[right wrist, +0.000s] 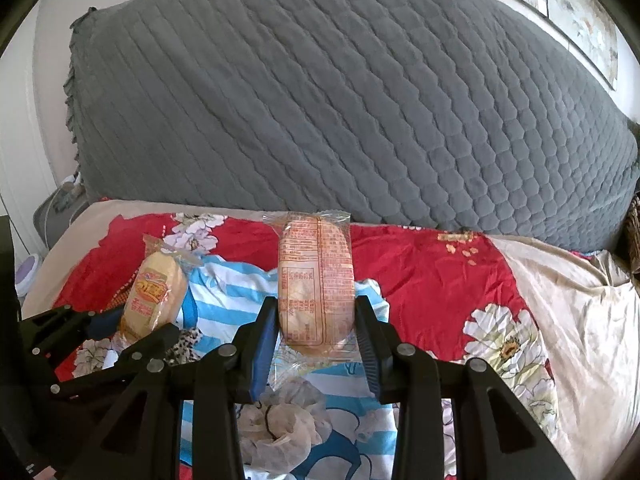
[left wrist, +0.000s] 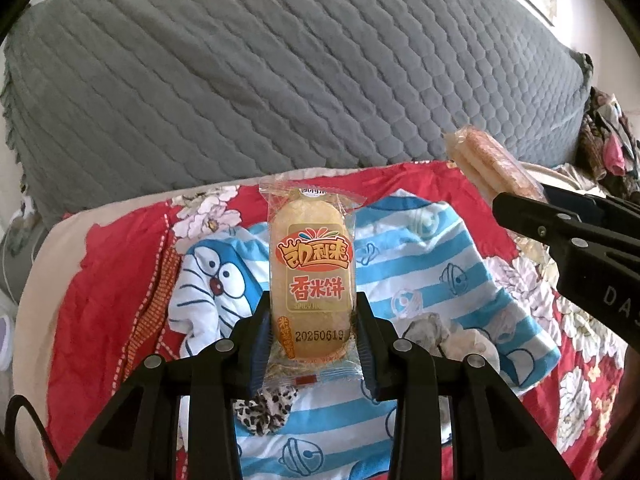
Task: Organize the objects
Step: 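Lower both held packets onto the striped shirt beside the scrunchies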
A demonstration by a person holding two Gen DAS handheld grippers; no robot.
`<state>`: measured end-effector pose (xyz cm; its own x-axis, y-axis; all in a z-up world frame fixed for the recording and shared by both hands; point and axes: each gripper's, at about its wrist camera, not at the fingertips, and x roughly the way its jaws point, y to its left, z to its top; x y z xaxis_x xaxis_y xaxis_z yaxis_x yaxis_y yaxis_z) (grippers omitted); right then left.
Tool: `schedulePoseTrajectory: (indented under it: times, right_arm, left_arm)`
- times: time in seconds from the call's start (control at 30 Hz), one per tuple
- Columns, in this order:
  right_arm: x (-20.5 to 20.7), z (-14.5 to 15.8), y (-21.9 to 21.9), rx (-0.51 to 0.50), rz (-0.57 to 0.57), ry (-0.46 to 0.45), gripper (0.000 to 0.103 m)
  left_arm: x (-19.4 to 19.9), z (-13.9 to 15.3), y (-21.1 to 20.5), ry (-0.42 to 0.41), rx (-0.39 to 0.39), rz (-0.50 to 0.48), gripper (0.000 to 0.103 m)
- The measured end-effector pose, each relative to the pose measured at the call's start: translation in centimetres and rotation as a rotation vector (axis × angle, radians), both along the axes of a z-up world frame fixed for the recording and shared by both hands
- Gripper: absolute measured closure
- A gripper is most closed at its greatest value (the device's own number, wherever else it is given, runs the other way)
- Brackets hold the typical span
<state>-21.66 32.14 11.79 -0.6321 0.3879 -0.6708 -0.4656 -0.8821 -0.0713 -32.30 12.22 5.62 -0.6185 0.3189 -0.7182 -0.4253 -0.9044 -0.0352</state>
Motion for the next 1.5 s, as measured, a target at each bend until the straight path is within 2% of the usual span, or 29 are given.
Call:
schedulePoseTrajectory:
  times: [0.87,1.13,1.5]
  right_arm:
    - [-2.2,-7.6,2.0,-0.092,-0.021,-0.175,0.065]
    - [-2.7,-8.9,2.4,-0.097,-0.02,-0.202,0.065]
    - [-3.5,-10.6,2.3,-0.112,-0.02,-0.239,0.065]
  left_arm:
    - [-0.6,-5.7,1.3,-0.146,-0.073,-0.045,0.064]
    - [-1.5,-7.0,0.8,-0.186,-0.075,-0.03,0.064]
    - [-1.4,-8.2,2.1,-0.199,-0.086,-0.049,0.064]
